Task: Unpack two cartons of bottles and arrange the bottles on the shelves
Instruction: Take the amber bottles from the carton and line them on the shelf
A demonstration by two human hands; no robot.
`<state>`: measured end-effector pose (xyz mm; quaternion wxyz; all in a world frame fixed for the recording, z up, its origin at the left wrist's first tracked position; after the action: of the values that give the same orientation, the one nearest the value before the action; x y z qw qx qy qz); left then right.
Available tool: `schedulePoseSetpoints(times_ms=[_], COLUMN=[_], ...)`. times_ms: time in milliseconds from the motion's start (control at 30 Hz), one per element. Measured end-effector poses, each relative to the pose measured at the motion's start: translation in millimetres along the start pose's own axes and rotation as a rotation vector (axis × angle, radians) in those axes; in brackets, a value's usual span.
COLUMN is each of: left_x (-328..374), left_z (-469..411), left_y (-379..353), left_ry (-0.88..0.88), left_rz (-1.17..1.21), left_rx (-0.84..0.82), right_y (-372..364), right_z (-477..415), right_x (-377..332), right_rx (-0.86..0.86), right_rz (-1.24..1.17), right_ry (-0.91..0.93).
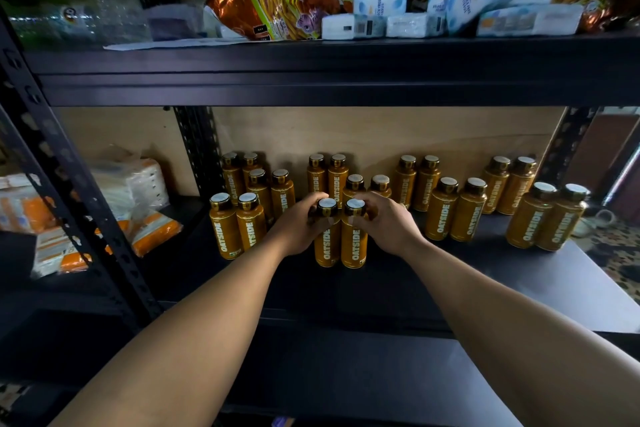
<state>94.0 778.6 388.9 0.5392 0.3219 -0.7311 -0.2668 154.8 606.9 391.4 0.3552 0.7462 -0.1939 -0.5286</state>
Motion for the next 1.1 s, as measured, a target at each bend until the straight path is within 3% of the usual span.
schedulePoseSetpoints(times_ms=[367,567,767,900,1100], left_x=[-1.4,-14.8,-46.1,-54.9,-10.6], left_z=[1.7,18.6,50.7,73.1,107.7], left_y=[-1.6,-7.4,-34.9,-44.0,-62.7], left_ry=[0.026,0.142,0.294,0.307,0.15], left_rz=[0.028,0.091,0.069,0.002,-0.058], left_rx=[-0.002,-0.006,-0.121,-0.096,-0.002], right_y=[-0.5,-6.6,-30.4,-55.1,-38.9], right_z=[5.1,16.3,40.3,73.6,131.4], right_x=[-0.4,12.8,41.7,64.0,68.4], right_rx=[-0.001,-0.041,-0.181,-0.345,-0.143], right_rz=[-0.009,-0.113,-0.13,-0.057,-0.124], right_ry=[0.001,-0.086,-0.26,-0.401,-0.357])
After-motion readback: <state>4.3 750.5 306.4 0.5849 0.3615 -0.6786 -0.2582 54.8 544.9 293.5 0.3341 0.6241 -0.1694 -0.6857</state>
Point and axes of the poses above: each hand's wrist, its own z-axis away from the middle knuckle, its own y-axis out of the back of the hand, x = y × z, the point moved 9 cm from there along -z, towards the middle knuckle, and after that the axes turned 9 degrees about -y, right-handed, at the moved point
